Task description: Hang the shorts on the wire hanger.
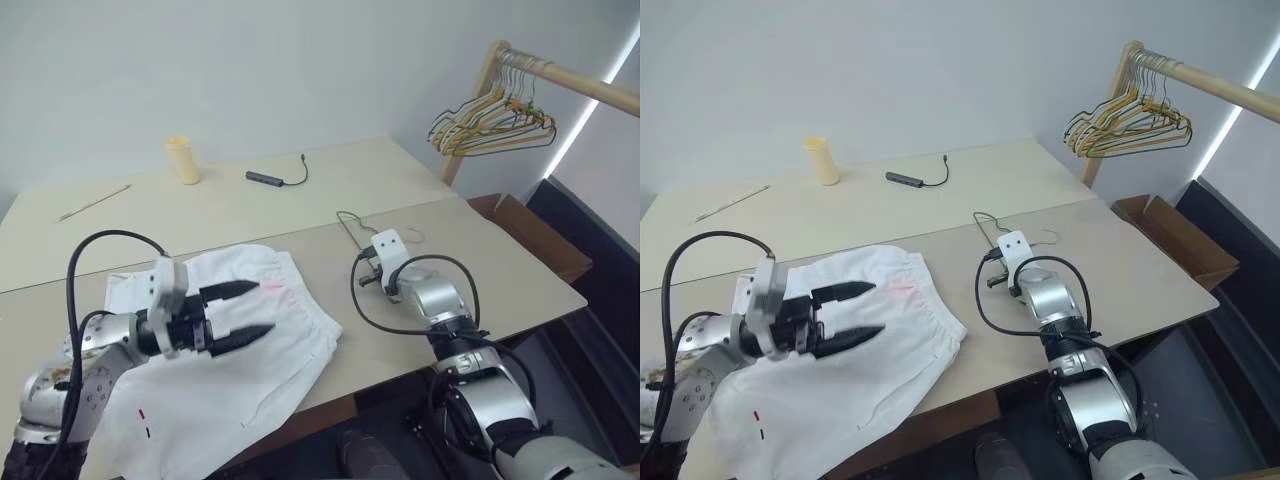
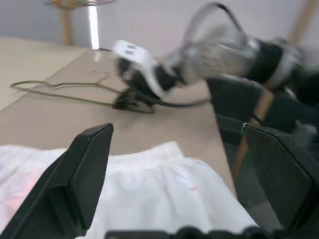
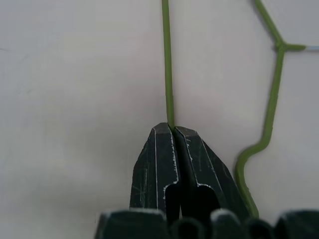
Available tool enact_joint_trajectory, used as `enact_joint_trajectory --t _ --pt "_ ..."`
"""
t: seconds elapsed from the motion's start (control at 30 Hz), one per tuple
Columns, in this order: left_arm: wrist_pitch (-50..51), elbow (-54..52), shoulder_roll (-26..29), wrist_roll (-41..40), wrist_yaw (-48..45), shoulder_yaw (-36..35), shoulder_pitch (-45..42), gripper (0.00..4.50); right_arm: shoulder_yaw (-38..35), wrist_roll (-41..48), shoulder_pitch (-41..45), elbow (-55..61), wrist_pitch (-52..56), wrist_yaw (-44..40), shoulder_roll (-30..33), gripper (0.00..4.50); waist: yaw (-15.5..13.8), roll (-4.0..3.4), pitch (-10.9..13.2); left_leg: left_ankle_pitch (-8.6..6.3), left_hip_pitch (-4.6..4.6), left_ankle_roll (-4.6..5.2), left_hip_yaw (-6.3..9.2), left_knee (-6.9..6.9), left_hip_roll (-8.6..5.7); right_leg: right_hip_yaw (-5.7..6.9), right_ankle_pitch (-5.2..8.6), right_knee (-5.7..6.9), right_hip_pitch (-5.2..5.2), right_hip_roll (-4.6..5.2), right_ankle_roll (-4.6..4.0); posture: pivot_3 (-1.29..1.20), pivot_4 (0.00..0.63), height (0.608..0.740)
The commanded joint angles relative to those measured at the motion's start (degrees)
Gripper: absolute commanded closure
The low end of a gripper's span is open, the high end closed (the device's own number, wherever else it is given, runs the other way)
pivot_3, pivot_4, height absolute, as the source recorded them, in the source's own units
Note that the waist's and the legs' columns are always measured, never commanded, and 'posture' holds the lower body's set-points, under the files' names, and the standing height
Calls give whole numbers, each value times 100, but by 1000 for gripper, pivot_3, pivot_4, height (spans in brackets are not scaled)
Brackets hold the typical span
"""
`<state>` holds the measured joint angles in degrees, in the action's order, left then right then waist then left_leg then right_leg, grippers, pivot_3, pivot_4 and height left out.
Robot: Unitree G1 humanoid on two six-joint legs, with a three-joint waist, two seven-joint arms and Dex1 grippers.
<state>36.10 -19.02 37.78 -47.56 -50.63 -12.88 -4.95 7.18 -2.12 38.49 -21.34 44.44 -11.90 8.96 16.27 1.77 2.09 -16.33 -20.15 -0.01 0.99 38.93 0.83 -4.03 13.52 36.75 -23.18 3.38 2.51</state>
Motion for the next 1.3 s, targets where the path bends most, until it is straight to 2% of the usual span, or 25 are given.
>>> enact_joint_trajectory --t 0.03,0.13,0.27,0.4,0.7,0.93,1.07,1.17,1.3 --pt "890 298 -522 -877 1295 -355 -515 0 -103 142 -50 1461 -421 -4 -134 4489 13 -9 6 0 -7 0 3 1 -1 1 -7 0 -8 3 -8 -210 0 740" --pt "1315 451 -1000 -1664 2016 -609 -776 0 -63 200 -324 2218 -717 -80 -162 4489 -2 -11 7 -2 -14 -1 13 -3 1 2 -14 0 -14 9 -17 -209 0 740" --pt "1432 482 -1722 -2873 2838 -836 -1060 0 265 201 -960 3032 -1982 -518 13 4489 -97 -10 6 -7 -25 -11 27 -1 -1 6 -12 -9 -13 16 -13 -211 0 740" --pt "1307 408 -2062 -3371 3396 -854 -1222 0 497 74 -1315 3233 -2897 -654 77 4489 -125 -10 7 -8 -22 -13 26 3 -6 4 -12 -8 -9 17 -12 -210 0 740" --pt "678 442 -2365 -3002 3741 -708 -1681 0 748 -185 -1457 2983 -4506 -685 4 4489 -106 -9 7 -1 -4 -21 25 4 -14 0 -15 -8 5 -3 -16 -217 0 740" --pt "496 289 -2319 -2878 3139 -553 -1734 0 976 -404 -1577 2839 -5105 -828 119 4489 -115 -9 7 -1 -8 -21 24 4 -18 0 -15 -18 7 0 -16 -226 0 740" --pt "445 305 -2254 -2756 3151 -521 -1815 0 1021 -557 -1599 2774 -5271 -765 105 4489 -115 -9 7 -1 -7 -21 24 4 -18 0 -15 -17 8 0 -16 -225 0 740" --pt "357 349 -2264 -2592 3183 -488 -1841 542 1017 -687 -1608 2698 -5346 -690 75 4500 -114 -9 7 -1 -5 -21 25 4 -18 0 -15 -16 9 -1 -16 -222 0 740" --pt "258 333 -2260 -2247 3204 -359 -1822 1823 1100 -1024 -1625 2508 -5559 -585 132 4500 -115 -9 7 -1 -5 -21 24 4 -18 -1 -15 -17 10 -1 -16 -218 0 740"
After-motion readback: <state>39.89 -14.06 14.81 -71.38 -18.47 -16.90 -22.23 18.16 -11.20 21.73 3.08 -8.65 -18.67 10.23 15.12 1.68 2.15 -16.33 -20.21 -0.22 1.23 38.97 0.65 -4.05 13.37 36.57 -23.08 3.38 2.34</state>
